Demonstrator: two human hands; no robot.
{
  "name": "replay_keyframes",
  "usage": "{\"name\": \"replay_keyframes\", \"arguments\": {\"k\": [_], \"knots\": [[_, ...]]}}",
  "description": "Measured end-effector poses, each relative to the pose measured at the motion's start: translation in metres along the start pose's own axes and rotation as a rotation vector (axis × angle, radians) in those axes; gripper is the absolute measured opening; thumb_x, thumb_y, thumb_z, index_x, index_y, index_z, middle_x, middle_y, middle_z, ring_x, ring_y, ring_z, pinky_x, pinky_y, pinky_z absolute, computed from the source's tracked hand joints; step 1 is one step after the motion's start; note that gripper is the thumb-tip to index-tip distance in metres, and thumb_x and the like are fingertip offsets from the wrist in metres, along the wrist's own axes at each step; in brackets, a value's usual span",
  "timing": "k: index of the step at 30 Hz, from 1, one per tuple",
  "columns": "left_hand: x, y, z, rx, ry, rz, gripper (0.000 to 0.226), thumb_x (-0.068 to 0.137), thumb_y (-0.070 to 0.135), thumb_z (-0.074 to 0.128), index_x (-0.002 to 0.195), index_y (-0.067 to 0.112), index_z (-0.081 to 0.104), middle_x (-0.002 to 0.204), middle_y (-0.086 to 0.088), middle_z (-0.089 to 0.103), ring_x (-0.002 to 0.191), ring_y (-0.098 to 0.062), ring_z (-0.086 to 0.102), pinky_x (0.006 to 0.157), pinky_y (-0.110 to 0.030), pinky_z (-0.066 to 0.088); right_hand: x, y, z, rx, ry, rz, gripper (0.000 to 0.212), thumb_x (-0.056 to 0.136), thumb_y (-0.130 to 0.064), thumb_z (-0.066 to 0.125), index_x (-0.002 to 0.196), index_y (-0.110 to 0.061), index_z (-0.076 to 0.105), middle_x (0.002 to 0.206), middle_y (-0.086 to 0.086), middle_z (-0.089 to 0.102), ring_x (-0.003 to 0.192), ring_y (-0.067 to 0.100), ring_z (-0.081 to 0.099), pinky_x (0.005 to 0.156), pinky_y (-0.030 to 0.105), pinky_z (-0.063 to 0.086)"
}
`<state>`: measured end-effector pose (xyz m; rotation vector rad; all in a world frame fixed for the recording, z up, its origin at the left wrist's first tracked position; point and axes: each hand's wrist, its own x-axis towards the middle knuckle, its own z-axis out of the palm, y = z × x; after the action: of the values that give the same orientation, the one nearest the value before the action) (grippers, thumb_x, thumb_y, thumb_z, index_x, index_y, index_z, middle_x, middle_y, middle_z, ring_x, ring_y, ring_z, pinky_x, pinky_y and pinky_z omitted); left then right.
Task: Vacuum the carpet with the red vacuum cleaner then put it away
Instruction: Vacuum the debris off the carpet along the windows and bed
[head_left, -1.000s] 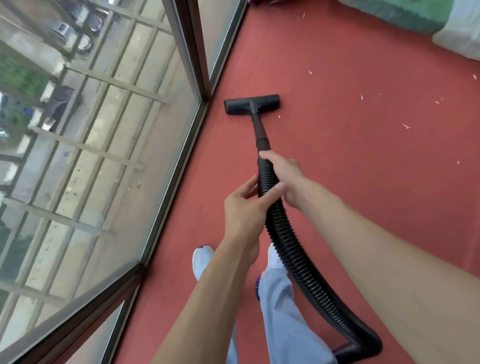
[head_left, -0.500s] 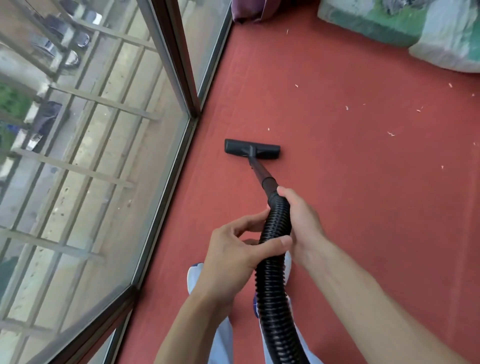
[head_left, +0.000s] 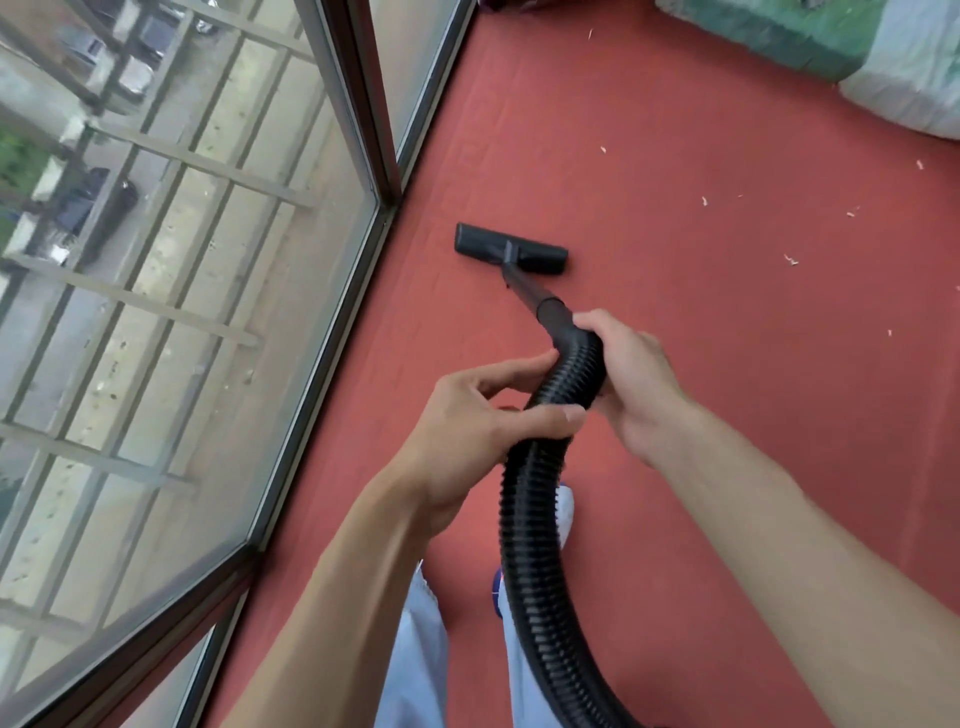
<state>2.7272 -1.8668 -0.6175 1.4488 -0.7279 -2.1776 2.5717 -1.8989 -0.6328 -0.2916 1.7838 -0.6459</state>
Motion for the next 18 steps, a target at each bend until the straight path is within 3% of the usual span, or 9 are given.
{"name": "replay_keyframes", "arguments": {"k": [4, 6, 9, 12, 15, 18], "knots": [[-0.012, 0.006, 0.003, 0.139, -0.119, -0.038, 0.054, 0.07, 0.013, 0.085, 0.121, 0.021, 0.072, 0.108, -0.005, 0.075, 0.087, -0.038, 0.069, 0.094, -0.068, 0.048, -0.035, 0.009, -0.021, 0.027, 0.001, 0.069, 0.022, 0.092, -0.029, 0.06, 0.092, -0.007, 0.068, 0.083, 0.008, 0.064, 0.077, 0.02, 0.061, 0.075, 0.035, 0.051], [-0.013, 0.003, 0.006, 0.138, -0.121, -0.068, 0.053, 0.071, 0.013, 0.085, 0.122, 0.021, 0.071, 0.106, -0.011, 0.075, 0.083, -0.034, 0.069, 0.095, -0.065, 0.047, -0.033, 0.014, -0.023, 0.08, 0.029, 0.116, 0.021, 0.091, -0.027, 0.062, 0.09, -0.006, 0.067, 0.082, 0.008, 0.063, 0.076, 0.02, 0.06, 0.077, 0.037, 0.05], [-0.002, -0.004, 0.01, 0.109, -0.025, -0.065, 0.053, 0.069, 0.017, 0.085, 0.12, 0.022, 0.073, 0.108, -0.011, 0.074, 0.093, -0.04, 0.072, 0.095, -0.063, 0.051, -0.012, 0.017, -0.012, 0.152, 0.05, 0.127, 0.019, 0.09, -0.025, 0.064, 0.086, -0.007, 0.065, 0.086, 0.011, 0.062, 0.08, 0.024, 0.058, 0.081, 0.04, 0.048], [0.019, -0.013, 0.021, 0.038, 0.154, -0.052, 0.047, 0.075, 0.014, 0.083, 0.121, 0.02, 0.073, 0.11, -0.006, 0.075, 0.093, -0.027, 0.073, 0.096, -0.056, 0.055, 0.021, 0.017, 0.002, 0.19, 0.035, 0.102, 0.02, 0.089, -0.026, 0.07, 0.087, -0.006, 0.067, 0.088, 0.013, 0.063, 0.08, 0.025, 0.059, 0.08, 0.041, 0.049], [0.036, -0.013, 0.039, -0.046, 0.262, -0.007, 0.037, 0.083, 0.011, 0.077, 0.12, 0.016, 0.073, 0.112, -0.007, 0.075, 0.094, -0.024, 0.073, 0.095, -0.053, 0.056, 0.044, 0.01, 0.007, 0.183, 0.035, 0.056, 0.021, 0.086, -0.027, 0.072, 0.081, -0.007, 0.067, 0.085, 0.013, 0.064, 0.079, 0.026, 0.061, 0.083, 0.047, 0.053], [0.044, -0.003, 0.061, 0.004, 0.245, 0.061, 0.04, 0.081, 0.016, 0.081, 0.12, 0.017, 0.072, 0.11, 0.003, 0.075, 0.094, -0.02, 0.073, 0.092, -0.049, 0.058, 0.047, -0.007, -0.002, 0.189, 0.062, 0.048, 0.024, 0.084, -0.027, 0.071, 0.073, -0.007, 0.063, 0.078, 0.013, 0.061, 0.071, 0.025, 0.058, 0.07, 0.04, 0.05]]}}
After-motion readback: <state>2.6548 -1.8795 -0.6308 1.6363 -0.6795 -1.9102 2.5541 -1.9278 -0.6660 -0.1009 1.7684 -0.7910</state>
